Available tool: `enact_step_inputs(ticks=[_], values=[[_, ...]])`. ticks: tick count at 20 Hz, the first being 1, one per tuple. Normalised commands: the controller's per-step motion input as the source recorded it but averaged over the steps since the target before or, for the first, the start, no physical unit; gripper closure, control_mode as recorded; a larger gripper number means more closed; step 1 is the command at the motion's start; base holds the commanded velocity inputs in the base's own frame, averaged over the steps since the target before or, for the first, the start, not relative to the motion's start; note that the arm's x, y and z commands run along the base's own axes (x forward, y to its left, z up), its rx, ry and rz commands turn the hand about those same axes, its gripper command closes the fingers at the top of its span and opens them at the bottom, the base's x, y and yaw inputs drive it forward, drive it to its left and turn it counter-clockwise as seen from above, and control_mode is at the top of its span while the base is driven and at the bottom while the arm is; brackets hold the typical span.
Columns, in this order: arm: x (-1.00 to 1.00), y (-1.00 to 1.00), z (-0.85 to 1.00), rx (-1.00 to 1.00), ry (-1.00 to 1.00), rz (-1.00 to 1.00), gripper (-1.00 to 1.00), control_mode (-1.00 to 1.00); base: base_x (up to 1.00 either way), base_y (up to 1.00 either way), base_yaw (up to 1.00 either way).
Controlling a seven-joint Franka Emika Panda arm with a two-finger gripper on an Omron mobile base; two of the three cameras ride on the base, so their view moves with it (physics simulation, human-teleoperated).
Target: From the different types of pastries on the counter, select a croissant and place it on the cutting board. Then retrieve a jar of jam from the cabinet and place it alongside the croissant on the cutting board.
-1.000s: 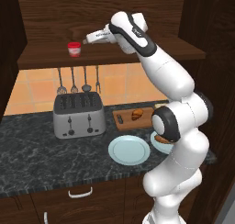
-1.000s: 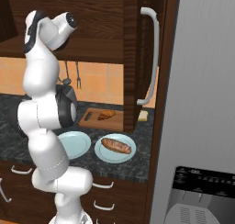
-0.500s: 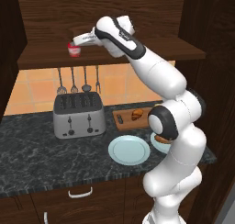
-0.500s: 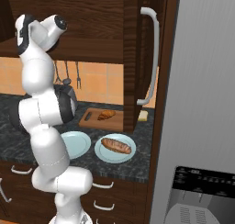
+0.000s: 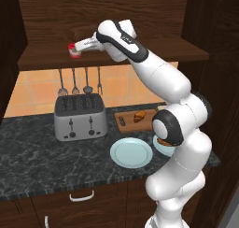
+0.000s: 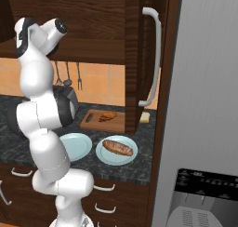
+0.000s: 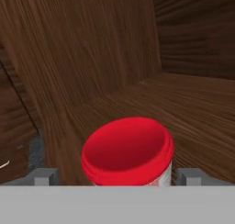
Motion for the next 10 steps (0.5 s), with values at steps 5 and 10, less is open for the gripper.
enact_step_inputs(ticks=[5, 10], values=[[0.11, 0.00, 0.00, 0.00, 0.00, 0.00, -1.00, -1.00, 0.00, 0.00, 0.00], [0.11, 0.04, -0.04, 0.00, 0.00, 0.00, -1.00, -1.00, 0.00, 0.00, 0.00]])
